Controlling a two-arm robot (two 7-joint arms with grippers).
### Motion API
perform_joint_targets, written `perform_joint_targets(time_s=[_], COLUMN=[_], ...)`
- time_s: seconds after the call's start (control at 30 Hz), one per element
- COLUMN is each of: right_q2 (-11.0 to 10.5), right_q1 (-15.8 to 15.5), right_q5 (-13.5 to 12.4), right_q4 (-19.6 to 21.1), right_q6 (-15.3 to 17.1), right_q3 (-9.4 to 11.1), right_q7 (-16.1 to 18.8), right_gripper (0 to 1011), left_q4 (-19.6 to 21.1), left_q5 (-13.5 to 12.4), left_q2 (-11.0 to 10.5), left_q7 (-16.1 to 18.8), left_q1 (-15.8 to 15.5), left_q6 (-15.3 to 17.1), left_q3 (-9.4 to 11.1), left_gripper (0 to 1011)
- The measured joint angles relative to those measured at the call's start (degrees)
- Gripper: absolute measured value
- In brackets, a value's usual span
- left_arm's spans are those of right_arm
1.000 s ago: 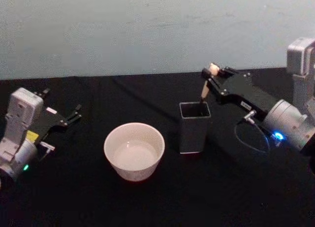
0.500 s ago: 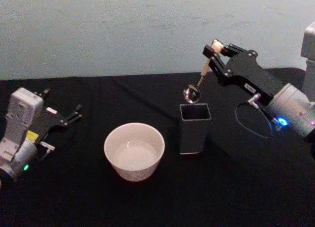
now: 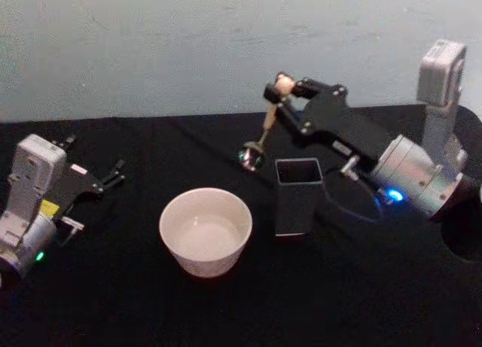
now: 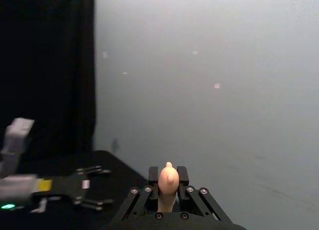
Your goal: Pick up the stirring spoon with one hand, stir inside the cup, then place it back in its original position.
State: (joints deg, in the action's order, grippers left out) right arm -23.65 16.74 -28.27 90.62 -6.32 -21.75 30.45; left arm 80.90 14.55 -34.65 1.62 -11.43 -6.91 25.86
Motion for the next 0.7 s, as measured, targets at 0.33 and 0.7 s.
perform_joint_targets(time_s=[0.33, 0.7], right_q2=[0.4, 1.8], right_q1=[0.9, 2.9], right_q5=[0.7, 4.3], right_q4=[-2.2, -8.6], right_q6=[-2.8, -6.4], right_q3=[-4.8, -8.7], right_q7=[4.9, 6.7], right_gripper=[214, 214], left_q4=[0.0, 0.0], left_q5=[0.0, 0.0], left_q2=[0.0, 0.0], left_q7=[0.0, 0.0], left_q1=[0.0, 0.0], left_q6=[0.0, 0.0], left_q3=[0.0, 0.0], left_gripper=[1001, 1001])
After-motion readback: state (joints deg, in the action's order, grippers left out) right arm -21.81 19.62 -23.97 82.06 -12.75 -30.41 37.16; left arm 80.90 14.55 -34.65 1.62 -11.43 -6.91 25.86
